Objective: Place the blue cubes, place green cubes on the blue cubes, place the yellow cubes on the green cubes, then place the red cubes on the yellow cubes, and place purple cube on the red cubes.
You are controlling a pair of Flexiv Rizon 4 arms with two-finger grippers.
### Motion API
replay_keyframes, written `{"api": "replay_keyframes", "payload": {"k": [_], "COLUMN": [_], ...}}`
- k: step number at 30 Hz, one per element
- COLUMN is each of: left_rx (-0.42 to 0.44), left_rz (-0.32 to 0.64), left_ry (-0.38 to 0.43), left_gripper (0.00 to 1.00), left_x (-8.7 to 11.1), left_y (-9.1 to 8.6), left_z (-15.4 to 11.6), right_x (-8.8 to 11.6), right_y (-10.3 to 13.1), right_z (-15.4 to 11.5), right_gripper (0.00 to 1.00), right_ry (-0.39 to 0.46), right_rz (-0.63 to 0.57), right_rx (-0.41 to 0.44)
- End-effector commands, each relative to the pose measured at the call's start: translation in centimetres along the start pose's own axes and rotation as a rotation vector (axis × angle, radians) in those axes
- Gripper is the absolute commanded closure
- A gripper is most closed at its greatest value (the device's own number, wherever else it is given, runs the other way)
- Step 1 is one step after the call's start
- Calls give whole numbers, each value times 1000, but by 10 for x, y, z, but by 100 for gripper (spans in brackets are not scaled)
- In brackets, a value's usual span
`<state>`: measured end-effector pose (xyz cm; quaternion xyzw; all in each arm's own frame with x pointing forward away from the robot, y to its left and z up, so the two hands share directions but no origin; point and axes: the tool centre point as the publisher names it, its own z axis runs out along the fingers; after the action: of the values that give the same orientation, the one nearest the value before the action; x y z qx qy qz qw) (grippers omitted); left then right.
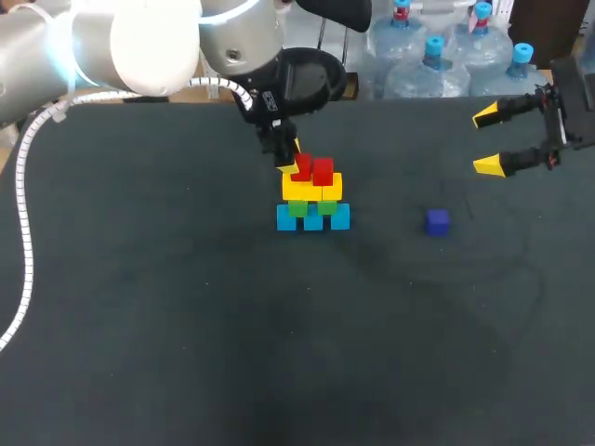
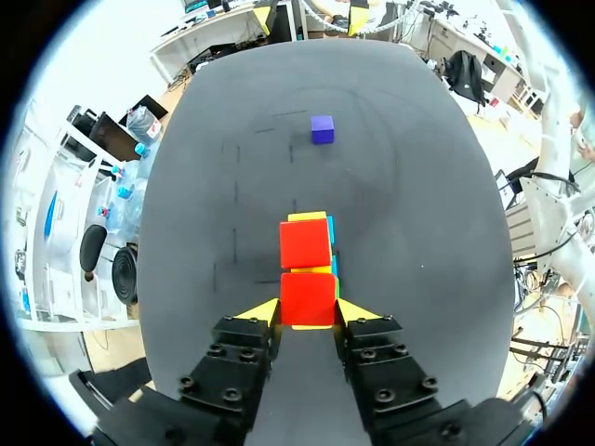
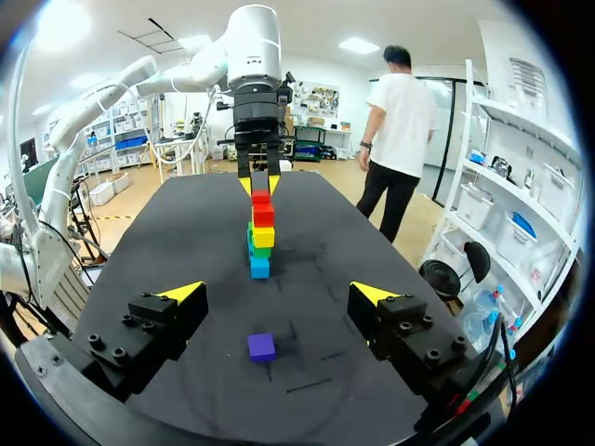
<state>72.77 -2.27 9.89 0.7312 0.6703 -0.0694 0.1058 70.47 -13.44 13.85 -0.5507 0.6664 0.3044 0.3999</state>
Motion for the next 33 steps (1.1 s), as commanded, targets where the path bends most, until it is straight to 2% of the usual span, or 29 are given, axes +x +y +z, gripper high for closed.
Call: {"api": "replay_keyframes", "payload": {"k": [1,33], "left_rx": [7,17], "left_rz": [1,5], "left_ry": [3,9], "left_gripper": [100,100], "left_x": [-1,-1], "left_y": [2,2], "left_z": [2,5], "right_x": [0,0], "right_y": [0,0], "right_z": [0,0], "right_gripper": [0,0], "right_ry": [-1,-1], "right_rz": [-1,-1], "right_rx": [0,0]}}
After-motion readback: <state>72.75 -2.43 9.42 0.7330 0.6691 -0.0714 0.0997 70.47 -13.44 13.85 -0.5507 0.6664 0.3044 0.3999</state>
